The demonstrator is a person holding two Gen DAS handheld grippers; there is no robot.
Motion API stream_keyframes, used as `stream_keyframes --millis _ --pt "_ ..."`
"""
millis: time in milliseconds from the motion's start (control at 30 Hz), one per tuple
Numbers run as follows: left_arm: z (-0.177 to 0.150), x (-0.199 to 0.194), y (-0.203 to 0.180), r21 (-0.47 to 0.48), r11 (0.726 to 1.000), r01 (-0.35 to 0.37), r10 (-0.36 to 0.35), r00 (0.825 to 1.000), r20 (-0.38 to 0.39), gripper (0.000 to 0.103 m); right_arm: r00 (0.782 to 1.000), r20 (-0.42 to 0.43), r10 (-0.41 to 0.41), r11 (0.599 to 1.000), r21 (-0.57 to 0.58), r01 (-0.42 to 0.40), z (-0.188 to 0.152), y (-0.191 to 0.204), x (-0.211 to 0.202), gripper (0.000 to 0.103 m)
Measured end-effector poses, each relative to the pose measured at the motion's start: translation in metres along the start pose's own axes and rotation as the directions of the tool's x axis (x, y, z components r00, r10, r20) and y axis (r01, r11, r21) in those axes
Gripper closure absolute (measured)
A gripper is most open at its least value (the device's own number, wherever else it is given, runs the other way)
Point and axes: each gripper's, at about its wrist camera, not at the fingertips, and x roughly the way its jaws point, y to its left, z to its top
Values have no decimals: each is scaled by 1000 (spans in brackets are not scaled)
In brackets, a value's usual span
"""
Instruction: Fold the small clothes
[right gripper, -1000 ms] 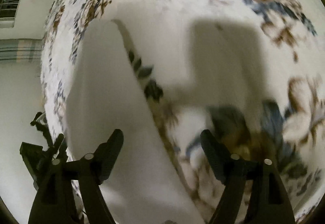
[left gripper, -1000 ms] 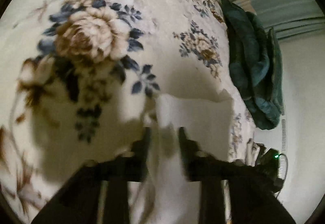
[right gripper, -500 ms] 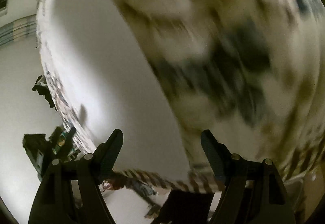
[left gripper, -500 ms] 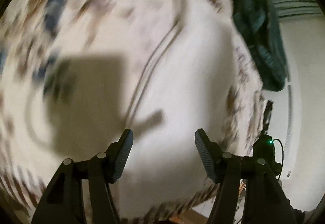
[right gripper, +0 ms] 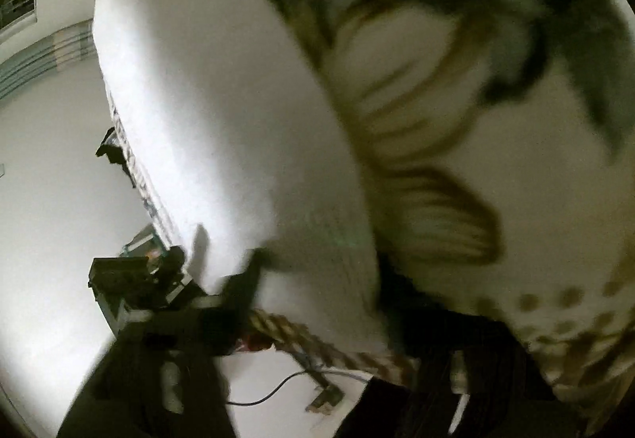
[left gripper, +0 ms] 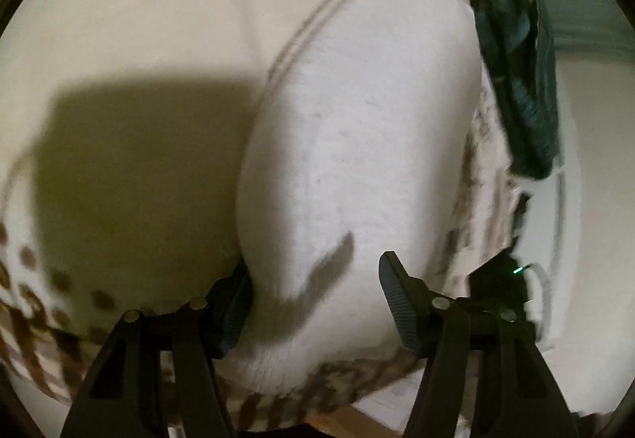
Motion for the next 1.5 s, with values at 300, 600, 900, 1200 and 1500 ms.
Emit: stream_keyframes --millis 300,600,900,1200,1500 --pt "-3 -42 -28 21 1000 -23 21 997 71 92 994 66 92 996 1 -92 -17 37 -25 87" --pt "72 -96 -108 143 985 98 -128 966 225 92 957 210 200 975 -137 -174 23 135 -113 87" --pt "234 -64 -152 146 973 176 -213 932 294 91 919 343 193 968 -217 -123 188 232 -167 87" --pt "355 -23 -139 -11 965 263 -251 929 272 38 926 369 83 981 -194 -10 333 293 -174 60" --pt "354 -7 -130 146 989 26 -62 968 242 36 889 457 -29 961 -232 150 323 263 -186 27"
